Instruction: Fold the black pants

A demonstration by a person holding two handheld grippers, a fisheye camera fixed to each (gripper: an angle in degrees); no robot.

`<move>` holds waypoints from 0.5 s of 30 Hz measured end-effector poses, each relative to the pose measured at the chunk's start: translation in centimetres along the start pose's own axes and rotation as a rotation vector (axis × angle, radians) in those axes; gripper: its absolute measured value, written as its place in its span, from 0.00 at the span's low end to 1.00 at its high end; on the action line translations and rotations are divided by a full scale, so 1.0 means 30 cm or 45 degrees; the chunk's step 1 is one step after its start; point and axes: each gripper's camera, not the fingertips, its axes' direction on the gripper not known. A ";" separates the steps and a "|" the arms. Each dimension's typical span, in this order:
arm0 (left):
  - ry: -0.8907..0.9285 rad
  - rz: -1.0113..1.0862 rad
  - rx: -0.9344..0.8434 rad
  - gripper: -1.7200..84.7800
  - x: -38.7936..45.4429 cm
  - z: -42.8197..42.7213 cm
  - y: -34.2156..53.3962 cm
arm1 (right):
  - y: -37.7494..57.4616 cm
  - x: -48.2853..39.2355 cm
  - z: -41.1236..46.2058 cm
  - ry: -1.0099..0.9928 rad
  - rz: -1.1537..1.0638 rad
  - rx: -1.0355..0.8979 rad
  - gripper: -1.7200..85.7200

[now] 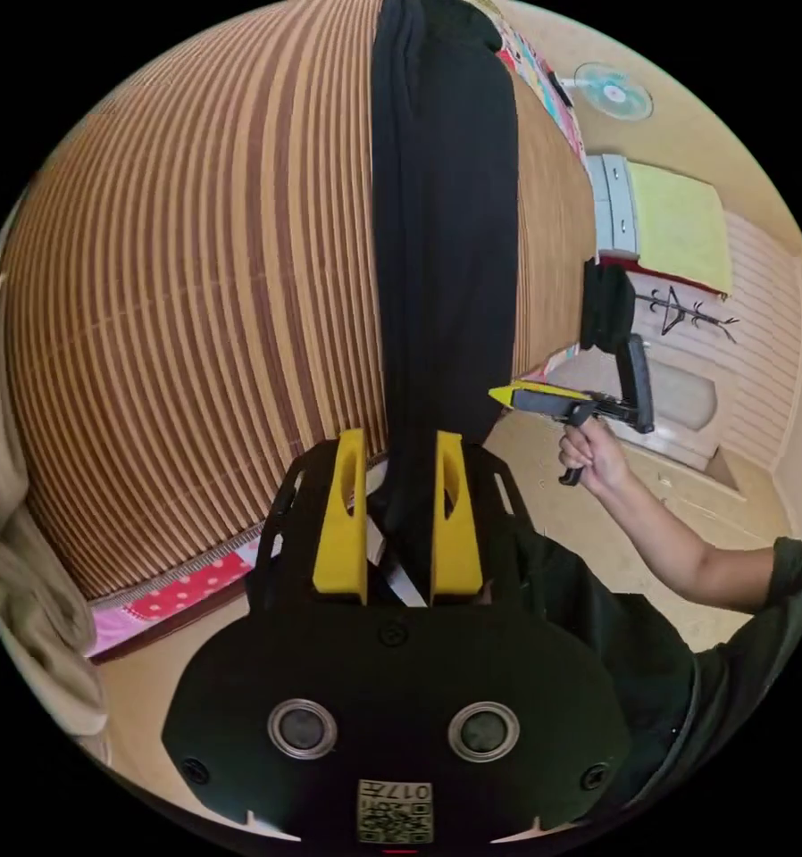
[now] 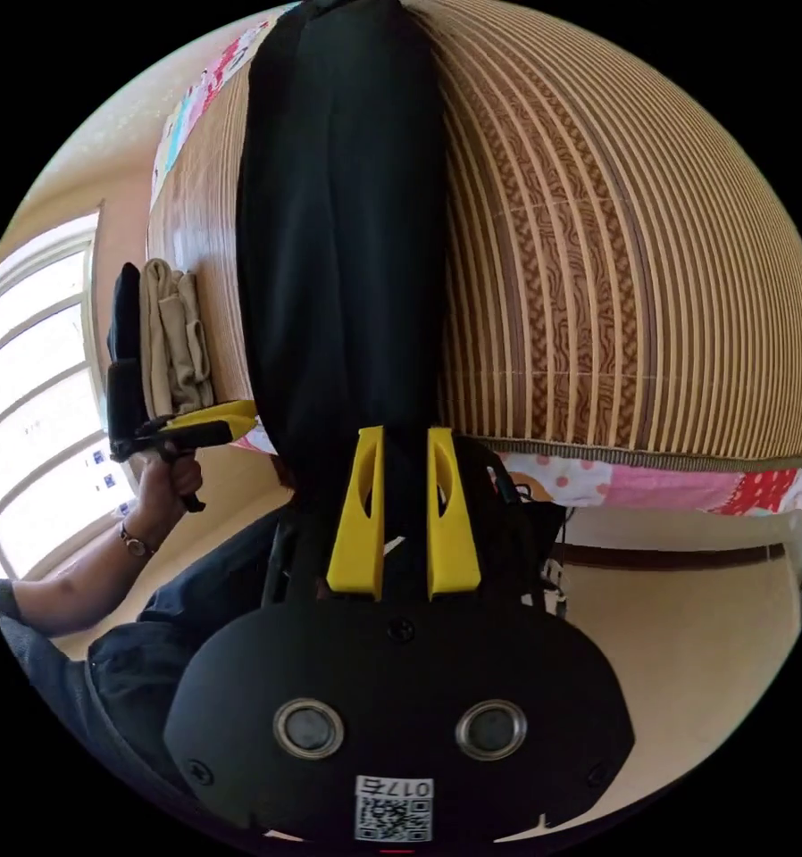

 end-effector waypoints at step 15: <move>0.294 -0.089 0.507 0.17 -0.148 -0.215 0.008 | 0.008 0.487 -0.225 -0.470 0.172 0.346 0.14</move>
